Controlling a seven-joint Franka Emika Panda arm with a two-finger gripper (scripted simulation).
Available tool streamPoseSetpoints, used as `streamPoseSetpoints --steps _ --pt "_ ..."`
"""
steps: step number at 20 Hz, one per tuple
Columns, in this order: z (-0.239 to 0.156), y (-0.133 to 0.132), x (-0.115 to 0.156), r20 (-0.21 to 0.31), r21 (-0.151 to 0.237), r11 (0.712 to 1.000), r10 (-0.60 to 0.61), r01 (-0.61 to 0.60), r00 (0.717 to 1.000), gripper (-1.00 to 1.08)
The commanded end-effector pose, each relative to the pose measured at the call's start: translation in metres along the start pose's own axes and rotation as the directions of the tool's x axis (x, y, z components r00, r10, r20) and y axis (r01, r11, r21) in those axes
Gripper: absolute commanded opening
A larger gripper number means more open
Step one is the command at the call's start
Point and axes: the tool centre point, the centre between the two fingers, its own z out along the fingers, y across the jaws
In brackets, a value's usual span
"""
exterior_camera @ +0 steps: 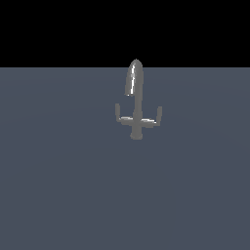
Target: Turn on the faucet by rotating a designated handle.
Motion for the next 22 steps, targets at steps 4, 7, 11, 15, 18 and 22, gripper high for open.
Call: streamPoseSetpoints --steps 4,7,11,15,18,22 --pt "0.008 0.018 0.035 0.04 0.115 0.992 0.05 -0.054 0.998 -1.0" --pt "0.014 0.027 0.054 0.064 0.176 0.981 0.073 -0.083 0.995 -1.0" --pt "0.022 0.039 0.077 0.097 0.253 0.96 0.101 -0.122 0.99 -1.0" --pt "0.032 0.051 0.099 0.131 0.325 0.932 0.124 -0.16 0.984 -1.0" --pt "0.041 0.06 0.114 0.156 0.376 0.907 0.138 -0.188 0.978 -1.0" --pt "0.053 0.071 0.134 0.191 0.439 0.87 0.154 -0.225 0.969 -1.0"
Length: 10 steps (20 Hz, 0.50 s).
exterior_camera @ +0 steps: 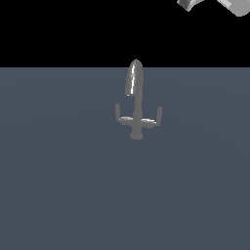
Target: Turn on the faucet by rotating a designated handle.
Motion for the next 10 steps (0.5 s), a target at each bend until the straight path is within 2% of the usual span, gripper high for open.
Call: streamPoseSetpoints --steps 1,10 --pt "0.003 0.007 0.014 0.016 0.049 0.999 0.018 -0.019 1.0 -1.0" --pt "0.018 0.031 0.063 0.083 0.218 0.972 0.076 -0.093 0.994 -1.0"
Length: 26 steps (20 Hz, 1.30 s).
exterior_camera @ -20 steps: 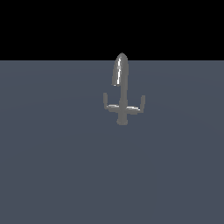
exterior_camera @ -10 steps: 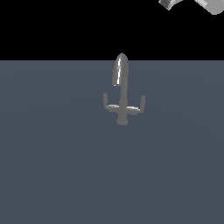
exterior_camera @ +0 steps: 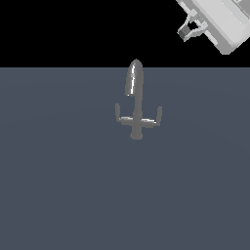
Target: Turn on the faucet by rotating a designated handle.
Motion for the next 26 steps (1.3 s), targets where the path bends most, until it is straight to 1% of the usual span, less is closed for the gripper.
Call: streamPoseSetpoints --steps 1,5,8,14,17,20,26 --pt "0.003 0.007 0.014 0.018 0.051 0.999 0.018 -0.019 1.0 -1.0" --pt "0.009 0.018 0.037 0.049 0.131 0.99 0.047 -0.053 0.998 -1.0" --pt "0.015 0.027 0.055 0.075 0.192 0.978 0.068 -0.081 0.995 -1.0" --pt "0.031 0.046 0.089 0.134 0.315 0.938 0.106 -0.144 0.985 -1.0" --pt "0.041 0.055 0.107 0.166 0.375 0.91 0.123 -0.178 0.978 -1.0" --pt "0.052 0.064 0.124 0.2 0.433 0.876 0.138 -0.213 0.97 -1.0" --pt "0.078 0.081 0.157 0.272 0.54 0.791 0.16 -0.288 0.949 -1.0"
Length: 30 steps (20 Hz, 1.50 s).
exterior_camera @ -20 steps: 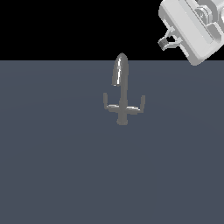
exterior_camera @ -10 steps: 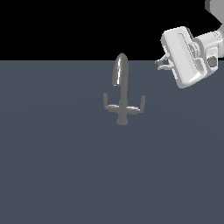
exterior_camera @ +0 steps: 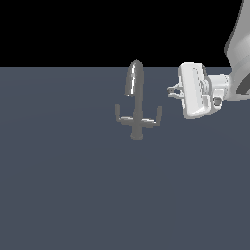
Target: Turn on the faucet by rotating a designated handle.
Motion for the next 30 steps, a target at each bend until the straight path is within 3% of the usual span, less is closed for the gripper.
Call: streamPoseSetpoints --steps 1,7,13,18,30 --pt "0.004 0.008 0.017 0.023 0.06 0.998 0.023 -0.025 0.999 -1.0" --pt "0.015 0.022 0.048 0.067 0.168 0.983 0.066 -0.077 0.996 -1.0" --pt "0.023 0.032 0.067 0.096 0.232 0.966 0.091 -0.111 0.991 -1.0" --pt "0.027 0.035 0.074 0.107 0.253 0.96 0.099 -0.123 0.989 -1.0" --pt "0.029 0.039 0.064 0.108 0.254 0.959 0.099 -0.124 0.989 -1.0"
